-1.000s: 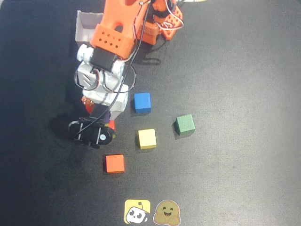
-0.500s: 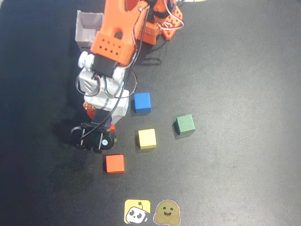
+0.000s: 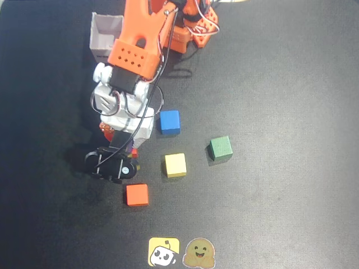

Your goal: Put the purple cube on top of the red cube.

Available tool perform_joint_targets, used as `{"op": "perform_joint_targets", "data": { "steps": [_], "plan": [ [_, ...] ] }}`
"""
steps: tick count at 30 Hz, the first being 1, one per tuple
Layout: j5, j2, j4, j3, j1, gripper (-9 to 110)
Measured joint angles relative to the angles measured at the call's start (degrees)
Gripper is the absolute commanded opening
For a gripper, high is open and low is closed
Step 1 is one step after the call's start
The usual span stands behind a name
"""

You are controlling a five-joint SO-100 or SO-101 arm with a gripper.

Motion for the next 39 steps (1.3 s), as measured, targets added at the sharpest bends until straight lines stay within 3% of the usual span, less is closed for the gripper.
{"op": "perform_joint_targets", "data": {
  "steps": [4, 39],
  "plan": [
    [0.0, -0.1, 0.0, 0.0, 0.3, 15],
    [2.3, -0.1, 0.0, 0.0, 0.3, 16]
  ]
}}
